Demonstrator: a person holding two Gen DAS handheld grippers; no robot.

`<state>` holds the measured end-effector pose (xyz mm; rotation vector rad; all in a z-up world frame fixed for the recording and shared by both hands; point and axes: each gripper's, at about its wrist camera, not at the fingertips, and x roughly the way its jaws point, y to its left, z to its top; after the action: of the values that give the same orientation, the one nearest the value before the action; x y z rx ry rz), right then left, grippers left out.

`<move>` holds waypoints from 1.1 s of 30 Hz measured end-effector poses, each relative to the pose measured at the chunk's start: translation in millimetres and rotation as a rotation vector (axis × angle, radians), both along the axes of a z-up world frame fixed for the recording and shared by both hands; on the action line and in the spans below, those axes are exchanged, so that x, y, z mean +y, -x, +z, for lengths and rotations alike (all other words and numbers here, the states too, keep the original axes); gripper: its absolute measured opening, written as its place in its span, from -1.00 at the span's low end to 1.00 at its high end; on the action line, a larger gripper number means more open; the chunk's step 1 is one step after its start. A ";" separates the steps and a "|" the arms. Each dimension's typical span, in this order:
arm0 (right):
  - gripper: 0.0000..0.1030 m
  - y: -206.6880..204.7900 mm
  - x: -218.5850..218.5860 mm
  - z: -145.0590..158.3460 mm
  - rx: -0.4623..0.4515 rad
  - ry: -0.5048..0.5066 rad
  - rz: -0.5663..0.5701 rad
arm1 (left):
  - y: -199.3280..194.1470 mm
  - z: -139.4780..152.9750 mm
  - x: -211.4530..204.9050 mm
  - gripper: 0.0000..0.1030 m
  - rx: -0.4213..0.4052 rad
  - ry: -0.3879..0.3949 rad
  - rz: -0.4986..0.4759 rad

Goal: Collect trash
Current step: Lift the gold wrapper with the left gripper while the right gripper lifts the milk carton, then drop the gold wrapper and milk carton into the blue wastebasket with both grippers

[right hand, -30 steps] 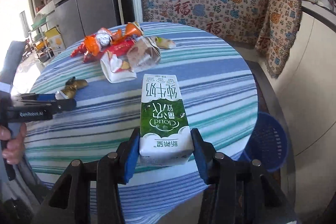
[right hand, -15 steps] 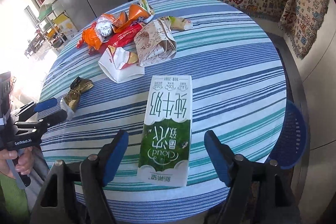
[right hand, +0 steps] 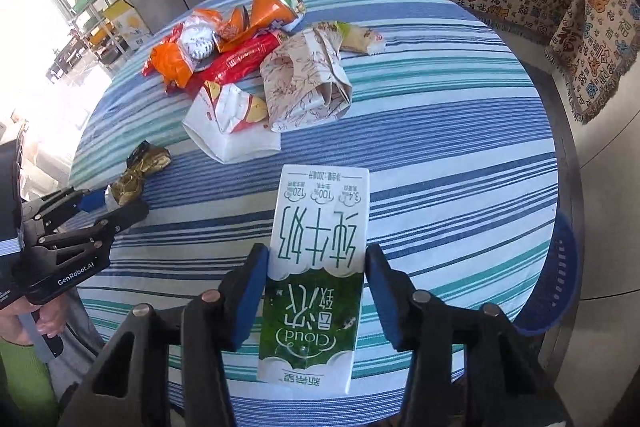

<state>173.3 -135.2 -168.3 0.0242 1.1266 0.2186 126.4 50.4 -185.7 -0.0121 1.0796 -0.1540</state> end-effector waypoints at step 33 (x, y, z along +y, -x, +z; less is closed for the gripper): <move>-0.02 30.1 -317.7 27.6 -0.225 0.028 -0.509 | -35.8 59.9 -332.7 -0.19 -0.105 0.252 -0.441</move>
<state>143.2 -452.9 -140.7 0.2530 0.8669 -0.2445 162.2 -282.3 -125.8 0.0079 0.9403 -0.6802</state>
